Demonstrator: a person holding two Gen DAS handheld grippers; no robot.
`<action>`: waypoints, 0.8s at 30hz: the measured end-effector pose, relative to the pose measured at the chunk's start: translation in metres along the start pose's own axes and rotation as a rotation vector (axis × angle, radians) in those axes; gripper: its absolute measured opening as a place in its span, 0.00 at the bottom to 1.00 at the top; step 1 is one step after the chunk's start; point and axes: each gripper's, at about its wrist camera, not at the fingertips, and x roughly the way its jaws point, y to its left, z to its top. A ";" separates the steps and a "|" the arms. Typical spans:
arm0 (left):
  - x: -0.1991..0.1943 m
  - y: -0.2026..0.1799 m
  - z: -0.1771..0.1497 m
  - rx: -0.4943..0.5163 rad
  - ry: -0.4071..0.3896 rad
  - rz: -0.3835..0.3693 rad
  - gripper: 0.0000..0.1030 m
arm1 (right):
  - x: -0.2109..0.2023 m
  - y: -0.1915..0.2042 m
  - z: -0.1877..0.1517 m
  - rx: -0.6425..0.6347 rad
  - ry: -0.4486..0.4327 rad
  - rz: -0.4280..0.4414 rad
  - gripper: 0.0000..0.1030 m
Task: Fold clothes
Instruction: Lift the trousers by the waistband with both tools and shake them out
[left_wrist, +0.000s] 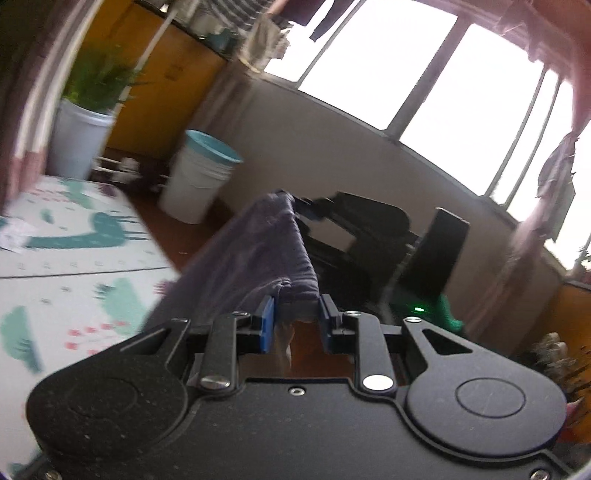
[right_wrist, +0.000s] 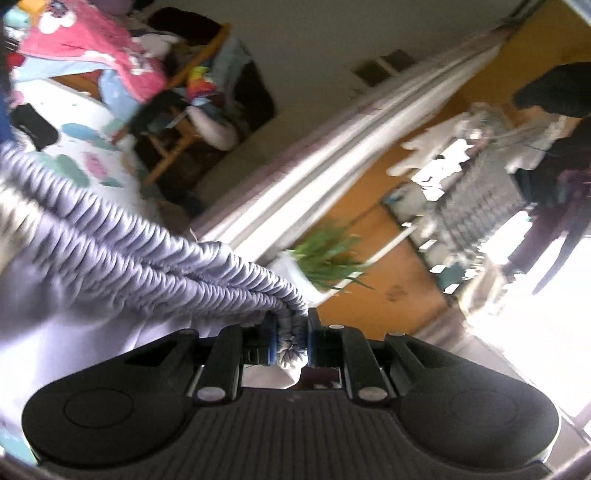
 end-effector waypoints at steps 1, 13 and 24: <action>0.004 -0.007 0.000 -0.008 0.000 -0.027 0.00 | -0.003 -0.007 -0.003 -0.001 0.003 -0.027 0.16; 0.030 0.045 -0.040 0.060 0.129 0.251 0.18 | 0.022 0.046 -0.022 -0.037 0.063 0.198 0.16; 0.057 0.062 -0.101 0.280 0.256 0.527 0.60 | 0.073 0.148 0.001 -0.159 0.108 0.479 0.16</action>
